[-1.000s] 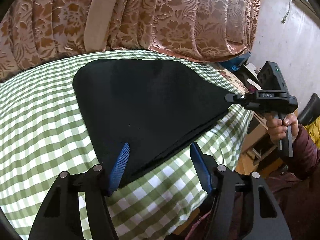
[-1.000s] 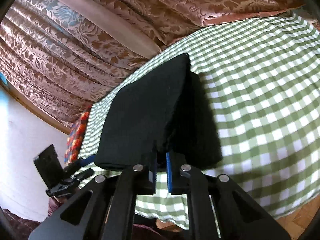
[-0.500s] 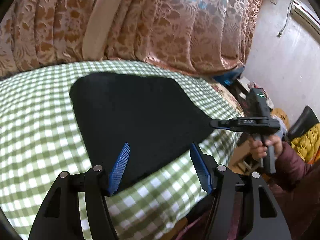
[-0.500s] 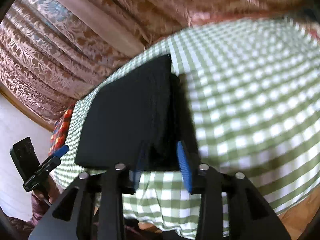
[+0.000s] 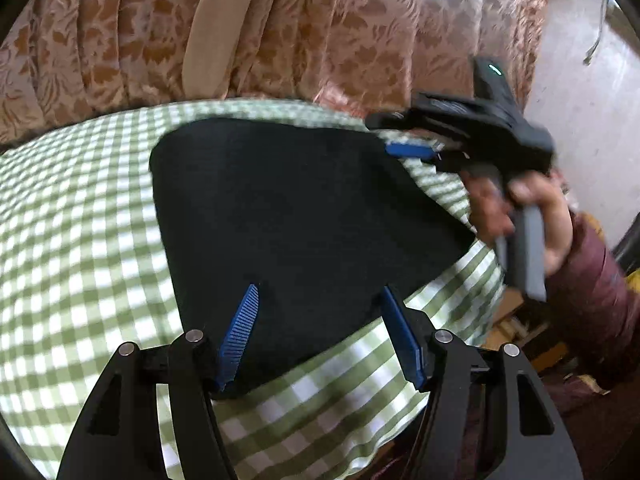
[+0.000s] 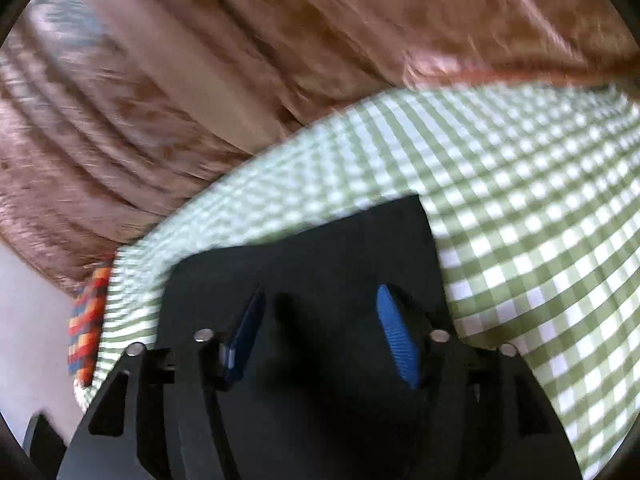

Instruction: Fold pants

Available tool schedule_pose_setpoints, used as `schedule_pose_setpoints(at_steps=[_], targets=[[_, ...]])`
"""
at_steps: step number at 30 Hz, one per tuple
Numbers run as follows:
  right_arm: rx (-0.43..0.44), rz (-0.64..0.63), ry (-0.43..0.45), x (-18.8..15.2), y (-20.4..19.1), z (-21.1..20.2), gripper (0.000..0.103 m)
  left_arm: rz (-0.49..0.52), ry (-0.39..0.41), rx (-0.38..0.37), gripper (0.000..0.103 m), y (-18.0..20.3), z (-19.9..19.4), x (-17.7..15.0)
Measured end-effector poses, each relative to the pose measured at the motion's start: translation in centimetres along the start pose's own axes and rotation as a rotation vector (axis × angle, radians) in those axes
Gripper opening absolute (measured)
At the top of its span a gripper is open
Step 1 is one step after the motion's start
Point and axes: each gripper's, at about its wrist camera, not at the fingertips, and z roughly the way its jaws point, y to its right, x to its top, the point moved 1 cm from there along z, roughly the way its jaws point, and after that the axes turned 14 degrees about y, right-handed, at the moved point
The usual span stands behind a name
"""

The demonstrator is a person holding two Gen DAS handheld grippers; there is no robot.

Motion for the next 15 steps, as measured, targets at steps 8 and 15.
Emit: schedule_pose_setpoints(at_steps=[8,15], targets=[[0.036,-0.083,0.034,0.2,-0.9,-2.6,0.048,-0.107,0.043,-0.051,0.062,-0.7,-0.9,1.2],[0.112,-0.223,-0.003,-1.8,-2.7,-6.4,0.048,-0.135,0.102,0.033,0.062,-2.9,0.7,6.4]])
